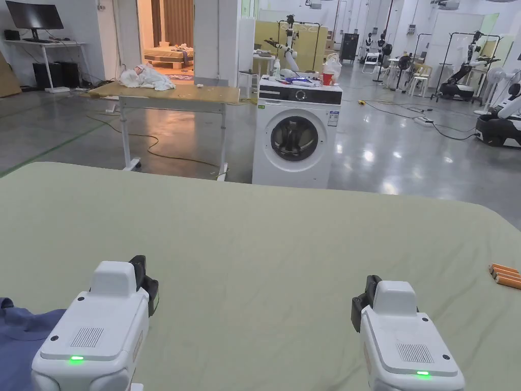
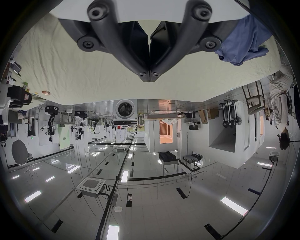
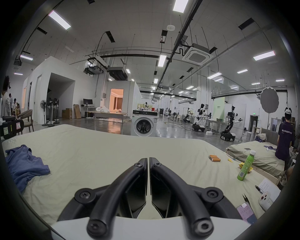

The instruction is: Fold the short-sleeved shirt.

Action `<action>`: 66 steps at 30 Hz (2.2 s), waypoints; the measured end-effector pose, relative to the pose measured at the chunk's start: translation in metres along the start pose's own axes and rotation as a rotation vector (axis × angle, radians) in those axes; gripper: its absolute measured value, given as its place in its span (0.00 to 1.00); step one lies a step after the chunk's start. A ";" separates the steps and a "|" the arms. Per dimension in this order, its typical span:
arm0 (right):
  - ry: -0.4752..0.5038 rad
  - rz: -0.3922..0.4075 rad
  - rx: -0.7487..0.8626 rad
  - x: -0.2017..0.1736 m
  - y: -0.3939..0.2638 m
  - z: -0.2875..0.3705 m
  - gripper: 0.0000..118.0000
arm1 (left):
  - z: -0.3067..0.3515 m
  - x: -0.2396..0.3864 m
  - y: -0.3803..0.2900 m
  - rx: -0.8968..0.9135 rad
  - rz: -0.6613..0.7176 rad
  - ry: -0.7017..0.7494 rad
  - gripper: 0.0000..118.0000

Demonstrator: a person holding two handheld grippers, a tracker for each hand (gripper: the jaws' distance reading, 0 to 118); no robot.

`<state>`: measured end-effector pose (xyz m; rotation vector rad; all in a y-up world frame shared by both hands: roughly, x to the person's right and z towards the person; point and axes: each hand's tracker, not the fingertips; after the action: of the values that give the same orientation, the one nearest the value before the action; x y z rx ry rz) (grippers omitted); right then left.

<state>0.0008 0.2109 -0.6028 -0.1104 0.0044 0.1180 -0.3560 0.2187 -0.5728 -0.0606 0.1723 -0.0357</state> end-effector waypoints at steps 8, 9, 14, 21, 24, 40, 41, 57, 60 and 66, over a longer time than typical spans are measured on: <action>-0.007 -0.241 -0.078 0.013 -0.002 -0.006 0.01 | -0.005 -0.024 -0.004 -0.062 0.408 -0.032 0.00; 0.003 -0.286 -0.073 0.016 -0.001 -0.006 0.01 | -0.005 -0.029 -0.007 -0.058 0.479 -0.040 0.00; 0.074 -0.589 -0.069 0.035 -0.003 -0.007 0.01 | -0.008 -0.038 -0.008 -0.061 0.563 -0.085 0.00; 0.086 0.453 0.022 -0.005 0.011 -0.008 0.01 | -0.012 0.016 -0.003 -0.144 -0.567 -0.088 0.00; 0.059 0.899 0.071 -0.018 -0.001 -0.006 0.01 | -0.006 0.034 -0.011 -0.134 -0.863 -0.046 0.00; 0.076 0.043 -0.101 -0.004 0.014 0.009 0.01 | -0.005 -0.007 0.005 -0.085 0.062 -0.074 0.00; 0.063 -0.071 -0.129 -0.001 0.008 -0.005 0.01 | -0.004 -0.010 0.006 -0.073 0.151 -0.079 0.00; 0.068 -0.113 -0.093 -0.013 0.016 -0.002 0.01 | 0.012 -0.062 0.023 -0.189 -0.034 -0.036 0.00; 0.082 -0.086 -0.100 -0.019 0.014 -0.008 0.01 | 0.010 -0.090 0.023 -0.296 -0.071 -0.002 0.00; 0.113 -0.080 -0.136 -0.030 0.005 -0.013 0.01 | 0.010 -0.176 0.008 -0.524 0.036 0.057 0.00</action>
<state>-0.0293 0.2112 -0.6162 -0.2530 0.1050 0.0317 -0.5271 0.2347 -0.5336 -0.5795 0.2360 0.0449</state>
